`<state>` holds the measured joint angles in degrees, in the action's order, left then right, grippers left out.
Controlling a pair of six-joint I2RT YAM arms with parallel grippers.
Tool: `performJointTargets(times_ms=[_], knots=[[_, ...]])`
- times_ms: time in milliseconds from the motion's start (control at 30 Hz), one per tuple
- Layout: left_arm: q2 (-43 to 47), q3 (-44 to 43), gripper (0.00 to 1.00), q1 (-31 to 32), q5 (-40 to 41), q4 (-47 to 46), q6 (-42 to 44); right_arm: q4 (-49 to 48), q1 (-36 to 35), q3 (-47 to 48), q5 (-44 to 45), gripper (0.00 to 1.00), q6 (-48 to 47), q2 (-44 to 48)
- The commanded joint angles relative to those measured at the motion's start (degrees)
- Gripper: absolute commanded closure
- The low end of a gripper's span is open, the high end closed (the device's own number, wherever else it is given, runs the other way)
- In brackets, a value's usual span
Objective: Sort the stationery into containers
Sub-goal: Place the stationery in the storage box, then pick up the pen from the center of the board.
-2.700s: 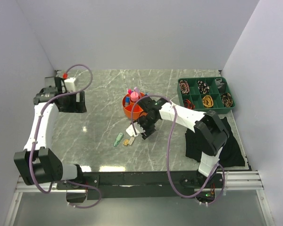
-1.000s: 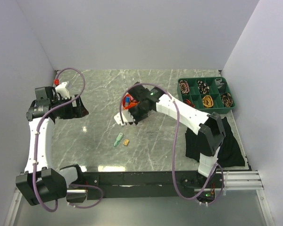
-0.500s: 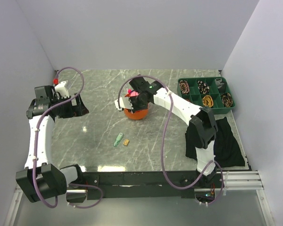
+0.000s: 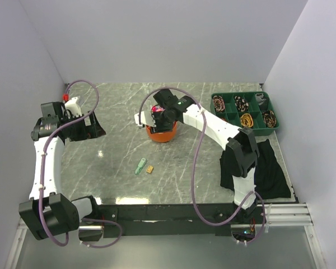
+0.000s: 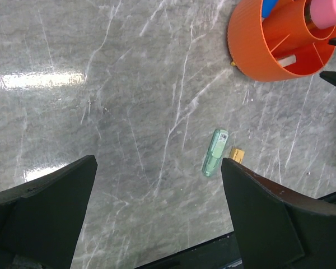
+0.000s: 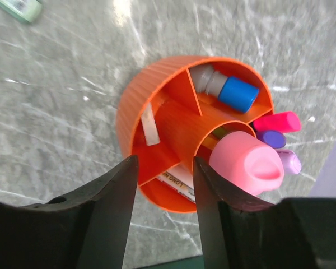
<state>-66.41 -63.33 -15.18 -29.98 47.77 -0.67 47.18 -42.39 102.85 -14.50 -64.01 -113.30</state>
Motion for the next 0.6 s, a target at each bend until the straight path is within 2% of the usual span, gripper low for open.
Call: performJointTargets(times_ms=[0, 67, 233, 433, 567], knots=[[-0.30, -0.30, 0.01, -0.20, -1.40, 0.48, 1.80, 0.82, -0.32, -1.33, -5.54, 0.47, 2.30, 6.42], [-0.21, -0.30, 0.00, -0.20, -1.49, 0.75, 1.98, 1.16, -0.94, -2.65, -6.50, 0.47, 2.40, 6.77], [0.23, -0.22, 0.01, -0.20, -0.79, 1.45, 2.60, 3.62, -2.87, -7.03, -16.78, 0.50, -2.07, 7.04], [1.28, -0.74, 0.01, -0.29, 2.02, 1.80, 2.42, -3.57, -10.60, -12.67, -16.62, 0.50, -6.92, 3.70], [2.16, -2.15, 0.00, -0.29, 3.17, 3.64, 3.39, -7.62, -13.50, -11.97, -16.09, 0.50, -7.01, 0.54]])
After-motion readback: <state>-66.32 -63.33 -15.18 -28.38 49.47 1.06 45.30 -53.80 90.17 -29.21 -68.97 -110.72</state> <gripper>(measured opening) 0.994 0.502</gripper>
